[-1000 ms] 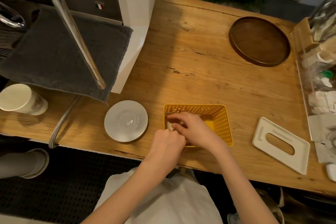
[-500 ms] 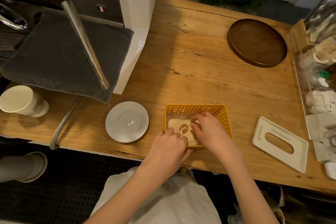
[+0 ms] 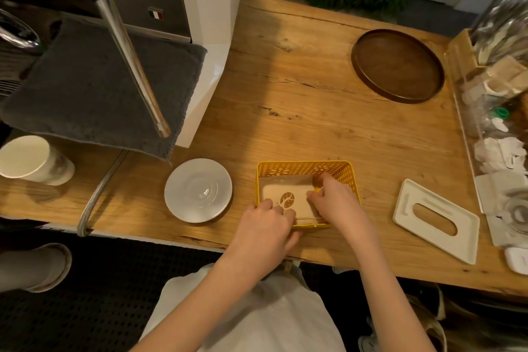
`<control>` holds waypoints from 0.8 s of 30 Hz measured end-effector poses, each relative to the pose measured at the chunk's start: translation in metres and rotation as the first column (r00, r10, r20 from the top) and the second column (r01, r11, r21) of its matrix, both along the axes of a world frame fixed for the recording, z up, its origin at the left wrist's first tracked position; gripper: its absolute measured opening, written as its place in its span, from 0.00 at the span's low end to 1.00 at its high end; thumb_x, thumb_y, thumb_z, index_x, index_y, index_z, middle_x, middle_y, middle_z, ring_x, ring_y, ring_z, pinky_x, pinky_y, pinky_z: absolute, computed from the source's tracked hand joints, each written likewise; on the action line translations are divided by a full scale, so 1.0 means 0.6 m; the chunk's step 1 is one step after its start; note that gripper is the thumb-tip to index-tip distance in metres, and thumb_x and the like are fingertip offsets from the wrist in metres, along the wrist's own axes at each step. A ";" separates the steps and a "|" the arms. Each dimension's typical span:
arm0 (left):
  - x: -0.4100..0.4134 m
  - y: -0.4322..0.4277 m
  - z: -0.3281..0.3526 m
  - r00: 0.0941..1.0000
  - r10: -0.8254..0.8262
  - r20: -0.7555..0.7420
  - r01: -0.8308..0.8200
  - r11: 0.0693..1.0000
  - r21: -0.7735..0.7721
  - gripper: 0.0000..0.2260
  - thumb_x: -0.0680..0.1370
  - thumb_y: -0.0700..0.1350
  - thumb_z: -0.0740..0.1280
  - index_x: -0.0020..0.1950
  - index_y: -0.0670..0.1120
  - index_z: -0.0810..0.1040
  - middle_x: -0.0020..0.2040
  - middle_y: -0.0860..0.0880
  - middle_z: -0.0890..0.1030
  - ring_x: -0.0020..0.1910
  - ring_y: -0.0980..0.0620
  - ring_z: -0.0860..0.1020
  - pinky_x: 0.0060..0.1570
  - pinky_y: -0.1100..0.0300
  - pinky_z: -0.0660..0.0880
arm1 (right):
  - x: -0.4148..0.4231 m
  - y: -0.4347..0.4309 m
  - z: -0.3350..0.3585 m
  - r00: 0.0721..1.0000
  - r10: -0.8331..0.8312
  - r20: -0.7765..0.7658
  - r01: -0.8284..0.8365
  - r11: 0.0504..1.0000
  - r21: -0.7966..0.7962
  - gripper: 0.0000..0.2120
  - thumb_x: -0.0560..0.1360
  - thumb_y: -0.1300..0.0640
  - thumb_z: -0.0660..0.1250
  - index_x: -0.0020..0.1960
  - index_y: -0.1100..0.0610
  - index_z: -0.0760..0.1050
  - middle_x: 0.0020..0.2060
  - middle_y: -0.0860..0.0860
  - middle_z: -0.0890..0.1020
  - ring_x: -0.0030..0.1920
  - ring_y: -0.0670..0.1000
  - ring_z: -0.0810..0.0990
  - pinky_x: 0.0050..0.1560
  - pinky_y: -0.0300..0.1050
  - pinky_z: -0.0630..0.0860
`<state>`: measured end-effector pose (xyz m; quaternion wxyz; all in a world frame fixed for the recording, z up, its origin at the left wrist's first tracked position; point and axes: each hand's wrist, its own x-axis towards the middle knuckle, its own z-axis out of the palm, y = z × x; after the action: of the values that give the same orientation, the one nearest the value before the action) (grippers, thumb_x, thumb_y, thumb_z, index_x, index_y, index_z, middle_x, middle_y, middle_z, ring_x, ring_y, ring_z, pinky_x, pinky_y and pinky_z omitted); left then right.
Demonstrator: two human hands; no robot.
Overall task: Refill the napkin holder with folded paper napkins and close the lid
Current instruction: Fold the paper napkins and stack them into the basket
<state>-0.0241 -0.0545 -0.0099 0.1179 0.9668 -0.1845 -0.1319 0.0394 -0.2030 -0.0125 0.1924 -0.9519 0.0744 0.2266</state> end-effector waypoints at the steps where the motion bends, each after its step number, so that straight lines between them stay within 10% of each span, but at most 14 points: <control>1: -0.001 -0.001 -0.001 1.000 0.006 0.005 -0.006 1.000 -0.007 0.16 0.80 0.55 0.56 0.61 0.48 0.74 0.55 0.48 0.81 0.57 0.48 0.74 0.54 0.51 0.73 | 0.002 0.000 0.000 1.000 -0.013 -0.001 0.013 1.000 0.003 0.14 0.80 0.54 0.62 0.62 0.59 0.70 0.49 0.56 0.81 0.47 0.55 0.79 0.43 0.47 0.74; 24: -0.001 -0.002 -0.002 1.000 0.026 0.002 -0.026 1.000 -0.010 0.16 0.81 0.54 0.56 0.63 0.48 0.73 0.56 0.47 0.80 0.57 0.47 0.73 0.52 0.51 0.72 | 0.017 0.007 -0.011 0.988 -0.143 -0.053 0.146 0.987 0.071 0.11 0.80 0.55 0.61 0.59 0.59 0.73 0.51 0.54 0.80 0.48 0.54 0.79 0.43 0.45 0.74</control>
<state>-0.0244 -0.0559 -0.0114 0.1241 0.9687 -0.1724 -0.1285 0.0496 -0.1988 -0.0191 0.2419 -0.9305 0.1392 0.2372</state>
